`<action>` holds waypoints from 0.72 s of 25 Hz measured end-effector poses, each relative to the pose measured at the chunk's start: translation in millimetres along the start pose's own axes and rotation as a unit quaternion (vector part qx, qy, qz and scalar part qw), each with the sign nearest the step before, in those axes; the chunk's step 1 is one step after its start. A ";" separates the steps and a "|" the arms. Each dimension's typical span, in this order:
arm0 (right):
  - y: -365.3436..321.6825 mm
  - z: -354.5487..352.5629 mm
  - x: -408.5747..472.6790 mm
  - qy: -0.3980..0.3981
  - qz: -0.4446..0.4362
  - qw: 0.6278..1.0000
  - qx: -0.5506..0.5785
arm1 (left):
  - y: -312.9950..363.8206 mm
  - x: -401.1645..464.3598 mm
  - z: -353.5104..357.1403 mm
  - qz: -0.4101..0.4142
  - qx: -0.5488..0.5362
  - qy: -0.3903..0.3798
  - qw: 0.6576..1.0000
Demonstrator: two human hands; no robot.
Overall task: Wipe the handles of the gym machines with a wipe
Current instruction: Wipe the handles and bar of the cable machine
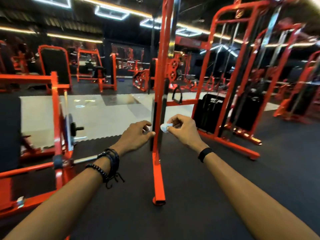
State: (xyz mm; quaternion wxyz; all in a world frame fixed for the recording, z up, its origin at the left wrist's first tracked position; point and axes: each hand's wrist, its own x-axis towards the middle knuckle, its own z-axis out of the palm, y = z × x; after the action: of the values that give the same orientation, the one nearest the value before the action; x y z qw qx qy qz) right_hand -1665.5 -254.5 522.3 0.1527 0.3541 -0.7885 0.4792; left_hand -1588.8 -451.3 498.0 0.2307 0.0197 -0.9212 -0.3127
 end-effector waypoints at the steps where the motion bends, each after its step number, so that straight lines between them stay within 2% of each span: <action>1: 9.7 -25.7 1.2 0.010 0.001 1.000 -0.006 | 18.2 11.4 13.9 0.012 -0.005 0.002 1.000; 5: 47.4 -104.6 1.6 0.040 0.003 0.999 -0.031 | 68.6 43.0 71.8 0.042 -0.015 -0.009 0.999; 9: 80.5 -140.3 -3.0 0.070 0.013 0.997 -0.023 | 80.0 68.1 105.1 0.053 0.013 -0.035 0.998; 14: 127.1 -143.7 17.7 0.077 0.033 0.996 0.000 | 65.0 119.6 119.2 0.040 0.010 -0.001 0.999; 18: 169.1 -129.6 67.2 0.066 0.026 0.997 -0.015 | 45.8 177.0 145.4 0.050 0.006 0.014 0.999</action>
State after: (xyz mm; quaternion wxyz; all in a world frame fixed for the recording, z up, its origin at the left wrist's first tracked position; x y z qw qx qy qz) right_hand -1844.7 -121.2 515.9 0.1968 0.2986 -0.7928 0.4936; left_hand -1805.5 -364.0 496.4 0.2585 -0.0208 -0.9195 -0.2954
